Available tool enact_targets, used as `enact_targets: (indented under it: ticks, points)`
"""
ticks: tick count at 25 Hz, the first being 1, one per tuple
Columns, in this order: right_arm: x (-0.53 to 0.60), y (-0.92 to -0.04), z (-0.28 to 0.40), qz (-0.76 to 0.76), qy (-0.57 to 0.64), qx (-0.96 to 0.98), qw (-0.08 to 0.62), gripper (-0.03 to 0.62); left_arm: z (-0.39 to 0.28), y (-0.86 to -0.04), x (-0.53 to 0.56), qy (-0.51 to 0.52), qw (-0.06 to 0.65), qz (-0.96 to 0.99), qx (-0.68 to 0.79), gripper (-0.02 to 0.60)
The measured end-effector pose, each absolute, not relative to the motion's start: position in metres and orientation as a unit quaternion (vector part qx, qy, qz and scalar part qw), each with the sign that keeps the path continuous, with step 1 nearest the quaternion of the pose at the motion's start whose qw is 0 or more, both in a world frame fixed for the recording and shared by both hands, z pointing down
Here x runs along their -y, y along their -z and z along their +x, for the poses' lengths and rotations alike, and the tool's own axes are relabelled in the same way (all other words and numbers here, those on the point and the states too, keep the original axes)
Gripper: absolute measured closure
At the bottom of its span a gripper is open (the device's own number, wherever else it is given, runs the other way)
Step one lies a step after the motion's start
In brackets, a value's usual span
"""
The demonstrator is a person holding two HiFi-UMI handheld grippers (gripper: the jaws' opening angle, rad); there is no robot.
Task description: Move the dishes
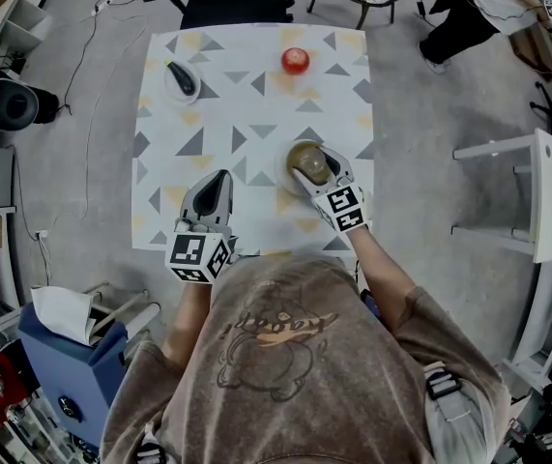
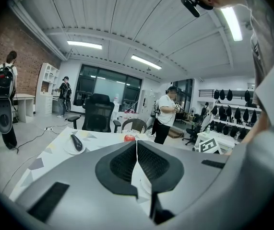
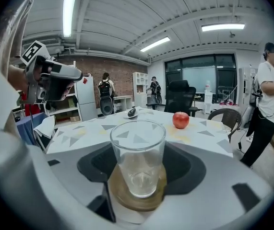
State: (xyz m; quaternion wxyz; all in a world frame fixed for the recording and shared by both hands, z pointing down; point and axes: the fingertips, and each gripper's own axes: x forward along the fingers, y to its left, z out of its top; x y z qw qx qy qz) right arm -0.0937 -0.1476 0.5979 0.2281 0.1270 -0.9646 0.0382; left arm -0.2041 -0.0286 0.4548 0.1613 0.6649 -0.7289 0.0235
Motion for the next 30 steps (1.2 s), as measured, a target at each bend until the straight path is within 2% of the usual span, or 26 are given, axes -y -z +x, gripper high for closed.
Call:
enact_targets:
  ticks: [13, 21, 30]
  points:
    - [0.15, -0.589, -0.096, 0.131, -0.029, 0.966, 0.221, 0.312, -0.204, -0.457, 0.036, -0.024, 0.166, 0.67, 0.723, 0.561]
    - [0.156, -0.549, -0.091, 0.142, -0.019, 0.971, 0.191, 0.312, -0.199, -0.458, 0.042, -0.021, 0.166, 0.68, 0.714, 0.561]
    - [0.177, -0.498, -0.057, 0.201, -0.016, 0.967, 0.157, 0.312, -0.185, -0.459, 0.057, -0.017, 0.166, 0.702, 0.692, 0.561]
